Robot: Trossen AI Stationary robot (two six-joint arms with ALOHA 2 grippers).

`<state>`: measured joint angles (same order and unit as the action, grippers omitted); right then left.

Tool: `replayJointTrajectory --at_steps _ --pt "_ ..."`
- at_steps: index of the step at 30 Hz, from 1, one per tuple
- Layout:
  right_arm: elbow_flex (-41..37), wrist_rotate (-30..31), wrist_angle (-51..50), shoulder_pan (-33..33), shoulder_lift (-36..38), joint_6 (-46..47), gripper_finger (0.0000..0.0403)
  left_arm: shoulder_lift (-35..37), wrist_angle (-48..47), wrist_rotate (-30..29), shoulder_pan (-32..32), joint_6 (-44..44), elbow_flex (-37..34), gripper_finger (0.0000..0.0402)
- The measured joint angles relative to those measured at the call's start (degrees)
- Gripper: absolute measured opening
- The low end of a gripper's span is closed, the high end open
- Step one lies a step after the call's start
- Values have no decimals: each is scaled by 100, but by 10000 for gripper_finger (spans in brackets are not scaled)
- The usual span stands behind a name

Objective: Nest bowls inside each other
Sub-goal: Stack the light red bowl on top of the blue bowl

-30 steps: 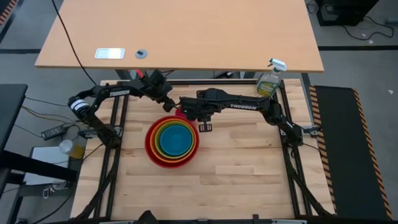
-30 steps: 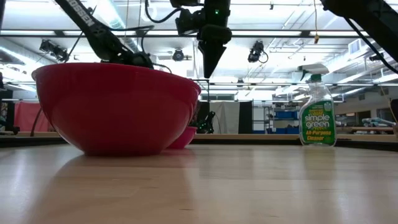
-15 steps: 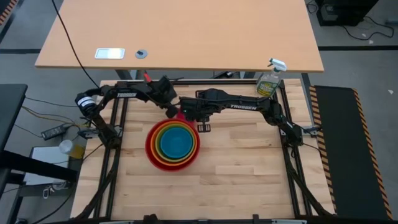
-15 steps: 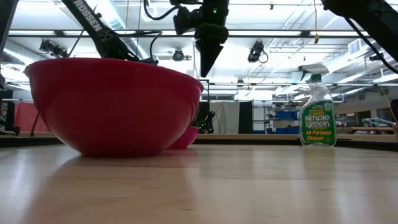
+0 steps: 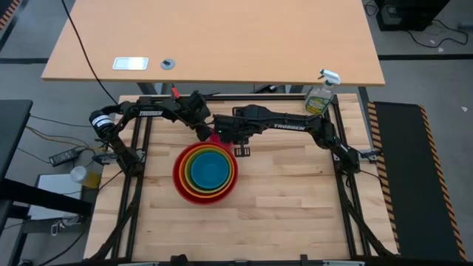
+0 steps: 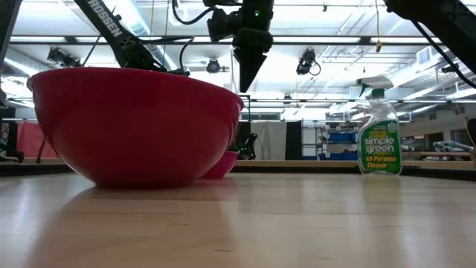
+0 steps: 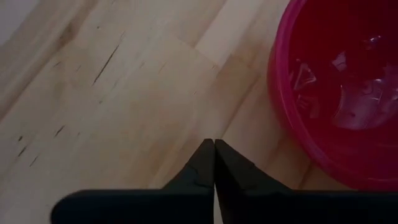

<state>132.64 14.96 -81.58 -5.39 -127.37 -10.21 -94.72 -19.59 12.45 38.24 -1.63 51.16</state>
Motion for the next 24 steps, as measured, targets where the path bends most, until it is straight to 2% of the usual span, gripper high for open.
replayJointTrajectory --at_steps 4,9,14,18,21,24 --pt "0 0 -60 0 0 9 106 269 -37 -17 6 -130 0 3" --pt "0 173 -690 -10 72 84 106 1071 -273 -19 81 -320 0 1" --pt "0 179 -764 -167 384 109 101 1770 -431 71 157 -405 0 1" --pt "0 77 -569 -393 768 24 98 1927 -387 100 36 -356 0 4" --pt "-18 -131 -196 -497 1160 103 98 1859 -293 125 -101 -259 0 35" --pt "-426 -242 534 -363 1613 31 98 1621 -257 118 -276 -303 0 96"
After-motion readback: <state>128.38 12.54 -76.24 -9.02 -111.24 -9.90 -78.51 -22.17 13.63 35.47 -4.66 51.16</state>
